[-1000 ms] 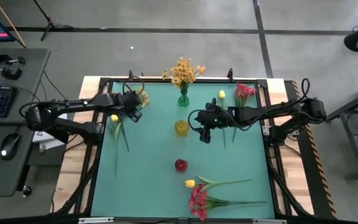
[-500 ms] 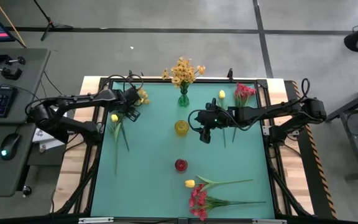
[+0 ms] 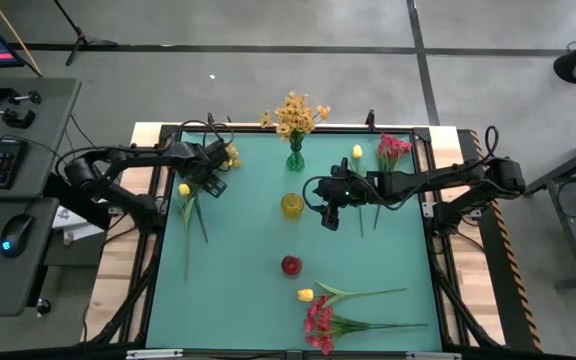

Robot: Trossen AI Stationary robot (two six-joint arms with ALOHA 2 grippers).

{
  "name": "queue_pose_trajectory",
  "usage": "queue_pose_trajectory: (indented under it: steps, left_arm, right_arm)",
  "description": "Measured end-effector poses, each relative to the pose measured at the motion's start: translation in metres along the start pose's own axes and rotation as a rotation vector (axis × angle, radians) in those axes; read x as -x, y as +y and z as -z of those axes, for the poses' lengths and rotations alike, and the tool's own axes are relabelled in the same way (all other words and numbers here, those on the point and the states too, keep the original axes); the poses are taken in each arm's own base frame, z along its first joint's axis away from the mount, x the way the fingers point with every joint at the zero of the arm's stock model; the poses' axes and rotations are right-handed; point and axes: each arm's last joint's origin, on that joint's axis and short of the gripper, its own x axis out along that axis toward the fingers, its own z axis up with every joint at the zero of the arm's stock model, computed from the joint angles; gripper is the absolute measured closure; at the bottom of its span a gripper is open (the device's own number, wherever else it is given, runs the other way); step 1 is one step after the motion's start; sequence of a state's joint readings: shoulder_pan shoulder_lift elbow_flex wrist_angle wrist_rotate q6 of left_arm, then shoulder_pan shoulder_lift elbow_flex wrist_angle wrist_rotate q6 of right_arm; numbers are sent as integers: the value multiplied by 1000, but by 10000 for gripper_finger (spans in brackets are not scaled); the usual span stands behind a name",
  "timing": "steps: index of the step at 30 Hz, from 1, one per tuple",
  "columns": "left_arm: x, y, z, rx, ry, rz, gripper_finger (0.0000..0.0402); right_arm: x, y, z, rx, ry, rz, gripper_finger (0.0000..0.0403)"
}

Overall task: Sort flowers into vase by color
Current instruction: Put the yellow flowers into the green vase

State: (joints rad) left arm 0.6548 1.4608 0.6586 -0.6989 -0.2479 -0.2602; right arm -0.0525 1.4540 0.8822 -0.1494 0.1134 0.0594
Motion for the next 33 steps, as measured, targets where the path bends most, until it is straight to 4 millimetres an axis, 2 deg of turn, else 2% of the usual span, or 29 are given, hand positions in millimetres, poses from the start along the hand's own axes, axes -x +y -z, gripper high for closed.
queue_pose_trajectory:
  steps: [3,5,9,11,16,22,33]
  left_arm:
    - [-2,-1,0,-6,7,-8,236]
    - [-1,0,0,-13,-3,-11,263]
    - [5,3,1,-36,-38,-37,357]
    - [12,5,1,-38,-81,-44,388]
    - [38,12,5,-15,-209,-1,390]
    - [80,18,13,4,-445,109,396]
    - [137,10,26,-101,-869,413,398]
  right_arm:
    - [0,0,0,0,0,0,174]
    - [0,0,0,0,0,0,174]
    - [0,0,0,0,0,0,174]
    - [0,0,0,0,0,0,174]
    - [0,0,0,0,0,0,174]
    - [0,0,0,0,0,0,174]
    - [0,0,0,-3,5,0,174]
